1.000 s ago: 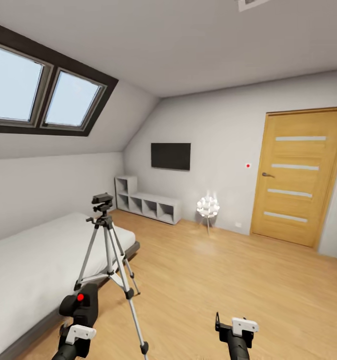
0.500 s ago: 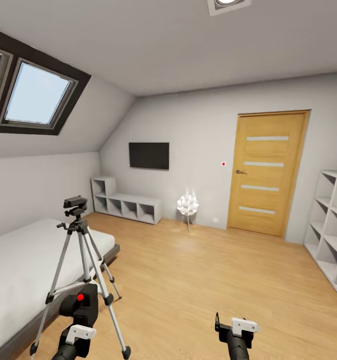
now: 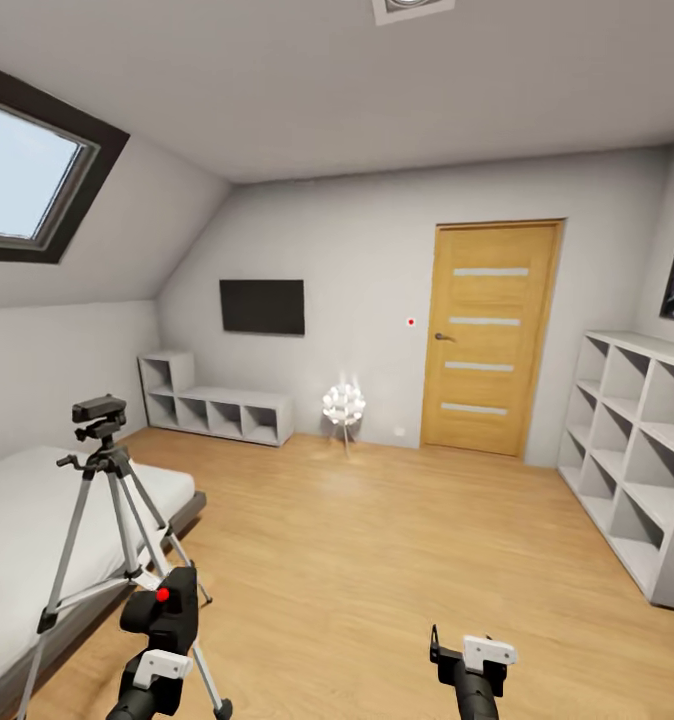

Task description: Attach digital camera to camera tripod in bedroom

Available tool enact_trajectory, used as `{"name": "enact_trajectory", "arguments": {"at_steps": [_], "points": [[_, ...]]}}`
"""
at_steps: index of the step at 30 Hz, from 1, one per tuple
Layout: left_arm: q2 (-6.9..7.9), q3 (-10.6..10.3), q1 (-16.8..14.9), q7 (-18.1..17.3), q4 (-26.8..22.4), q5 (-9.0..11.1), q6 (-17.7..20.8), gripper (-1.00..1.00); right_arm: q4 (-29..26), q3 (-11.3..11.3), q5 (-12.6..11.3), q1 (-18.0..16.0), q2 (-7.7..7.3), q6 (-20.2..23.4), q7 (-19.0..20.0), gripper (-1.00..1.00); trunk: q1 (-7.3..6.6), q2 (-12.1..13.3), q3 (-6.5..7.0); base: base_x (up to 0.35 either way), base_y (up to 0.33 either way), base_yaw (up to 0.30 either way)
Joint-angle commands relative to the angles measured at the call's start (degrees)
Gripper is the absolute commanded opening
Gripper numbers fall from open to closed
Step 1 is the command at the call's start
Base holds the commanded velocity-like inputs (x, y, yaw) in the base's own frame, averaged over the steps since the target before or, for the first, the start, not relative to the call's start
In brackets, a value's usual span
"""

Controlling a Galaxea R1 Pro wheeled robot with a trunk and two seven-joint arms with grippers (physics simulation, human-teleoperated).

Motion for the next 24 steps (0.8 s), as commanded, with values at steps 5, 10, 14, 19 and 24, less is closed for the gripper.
{"name": "enact_trajectory", "arguments": {"at_steps": [5,10,14,19,24], "points": [[-0.3,-0.3,-0.1,-0.4,0.2,0.6,-0.2,-1.0,0.1,-0.1,0.2,0.0,0.02,-0.2,-0.2,1.0,0.02,-0.1,-0.34,0.0,0.0,-0.236],[-0.52,-0.3,-0.1,-0.4,0.2,0.6,-0.2,-1.0,0.1,-0.1,0.2,0.0,0.02,-0.2,-0.2,1.0,0.02,-0.1,-0.64,0.0,0.0,-0.243],[-0.93,-0.3,-0.1,-0.4,0.2,0.6,-0.2,-1.0,0.1,-0.1,0.2,0.0,0.02,-0.2,-0.2,1.0,0.02,-0.1,-0.88,0.0,-0.028,-0.244],[-1.04,-0.3,-0.1,-0.3,0.2,0.6,-0.2,-1.0,0.1,-0.1,0.2,0.0,0.02,-0.2,-0.2,1.0,0.02,-0.1,-1.19,0.046,-0.14,-0.244],[-1.06,-0.3,-0.1,-0.3,0.2,0.6,-0.2,-1.0,0.1,-0.1,0.2,0.0,0.02,-0.2,-0.2,1.0,0.02,-0.1,-1.49,0.196,-0.204,-0.244]]}}
